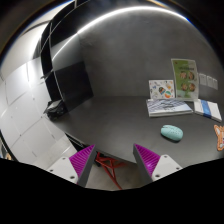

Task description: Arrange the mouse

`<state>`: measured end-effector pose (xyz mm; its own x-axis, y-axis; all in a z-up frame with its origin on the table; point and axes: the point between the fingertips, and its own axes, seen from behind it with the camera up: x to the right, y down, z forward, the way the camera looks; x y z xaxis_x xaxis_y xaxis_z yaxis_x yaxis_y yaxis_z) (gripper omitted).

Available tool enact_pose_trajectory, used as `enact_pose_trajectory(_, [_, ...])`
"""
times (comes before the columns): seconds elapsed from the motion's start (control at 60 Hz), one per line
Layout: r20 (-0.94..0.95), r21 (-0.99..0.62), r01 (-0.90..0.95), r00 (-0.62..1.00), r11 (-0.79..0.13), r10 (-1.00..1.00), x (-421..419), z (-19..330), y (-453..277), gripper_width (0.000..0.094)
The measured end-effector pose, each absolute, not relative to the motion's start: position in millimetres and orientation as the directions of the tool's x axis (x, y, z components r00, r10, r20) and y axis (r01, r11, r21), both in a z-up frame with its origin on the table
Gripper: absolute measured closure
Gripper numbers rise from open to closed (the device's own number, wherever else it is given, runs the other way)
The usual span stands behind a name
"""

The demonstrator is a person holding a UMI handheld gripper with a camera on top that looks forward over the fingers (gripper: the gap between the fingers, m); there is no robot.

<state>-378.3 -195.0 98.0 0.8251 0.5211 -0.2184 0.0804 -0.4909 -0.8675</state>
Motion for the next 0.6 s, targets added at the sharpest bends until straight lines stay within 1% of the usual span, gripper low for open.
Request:
enact_pose_trajectory(0.1, [-0.203,-0.864,0.112,0.815,-0.491,0.543,-370.6,94.3,-190.7,0.0157])
enact_pose_trajectory(0.217, [-0.159,-0.87,0.14,0.828,-0.473,0.537,-339.6,92.6,-171.3,0.0149])
enact_pose_trajectory(0.317, [-0.129,-0.881,0.126,0.864,-0.456,0.487,-298.8,88.1,-139.0,0.01])
enact_pose_trajectory(0.383, [-0.111,-0.874,0.115,0.898,-0.471,0.425,-266.2,72.9,-113.5,0.0105])
enact_pose_trajectory(0.45, [-0.074,-0.866,0.131,0.922,-0.483,0.381,-237.3,48.4,-91.0,0.0106])
enact_pose_trajectory(0.5, [-0.054,-0.852,0.145,0.932,-0.504,0.359,-218.0,38.6,-75.6,0.0105])
enact_pose_trajectory(0.517, [-0.038,-0.852,0.154,0.935,-0.5,0.353,-212.8,30.3,-71.3,0.0106])
enact_pose_trajectory(0.55, [-0.023,-0.843,0.17,0.937,-0.511,0.349,-203.6,26.7,-62.6,0.0104])
enact_pose_trajectory(0.6, [0.008,-0.839,0.198,0.936,-0.507,0.352,-195.3,12.5,-50.3,0.011])
